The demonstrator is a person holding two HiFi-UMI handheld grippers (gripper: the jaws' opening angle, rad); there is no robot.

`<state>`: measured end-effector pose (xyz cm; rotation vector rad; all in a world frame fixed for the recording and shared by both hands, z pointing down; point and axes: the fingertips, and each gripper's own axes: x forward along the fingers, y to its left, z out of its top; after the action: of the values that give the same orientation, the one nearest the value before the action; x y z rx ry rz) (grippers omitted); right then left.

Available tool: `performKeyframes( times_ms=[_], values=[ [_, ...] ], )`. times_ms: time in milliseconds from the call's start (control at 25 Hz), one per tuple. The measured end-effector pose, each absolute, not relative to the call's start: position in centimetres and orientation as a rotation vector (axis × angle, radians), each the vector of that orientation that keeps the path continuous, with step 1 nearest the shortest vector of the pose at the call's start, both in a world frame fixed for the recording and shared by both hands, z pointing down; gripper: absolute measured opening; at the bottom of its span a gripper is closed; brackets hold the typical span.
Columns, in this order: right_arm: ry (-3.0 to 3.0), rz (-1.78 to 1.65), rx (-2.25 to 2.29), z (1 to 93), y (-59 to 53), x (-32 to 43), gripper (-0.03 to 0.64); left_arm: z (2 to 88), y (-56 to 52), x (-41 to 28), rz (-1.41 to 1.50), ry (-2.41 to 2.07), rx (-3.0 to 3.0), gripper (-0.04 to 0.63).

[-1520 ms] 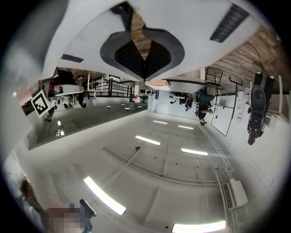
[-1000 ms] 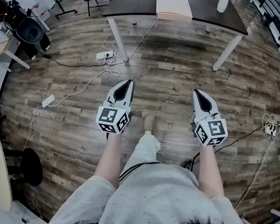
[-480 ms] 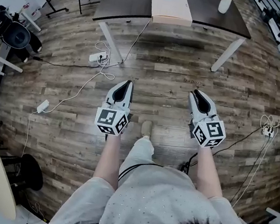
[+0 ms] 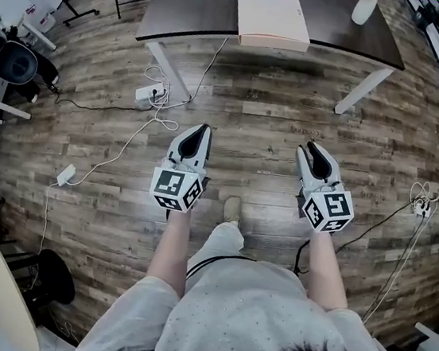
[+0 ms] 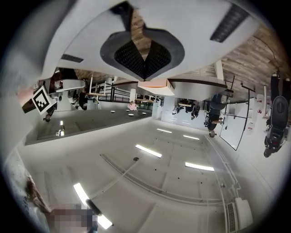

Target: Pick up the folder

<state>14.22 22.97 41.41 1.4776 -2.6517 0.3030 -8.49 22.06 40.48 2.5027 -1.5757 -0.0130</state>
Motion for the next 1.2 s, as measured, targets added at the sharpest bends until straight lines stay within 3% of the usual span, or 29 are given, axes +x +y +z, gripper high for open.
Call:
performKeyframes(
  times_ms=[1200],
  values=[
    [-2.612, 0.421, 1.532, 46.4, 3.5, 9.8, 0.158, 43.1, 2.6, -9.7, 0.027, -1.490, 2.582, -0.002]
  ],
)
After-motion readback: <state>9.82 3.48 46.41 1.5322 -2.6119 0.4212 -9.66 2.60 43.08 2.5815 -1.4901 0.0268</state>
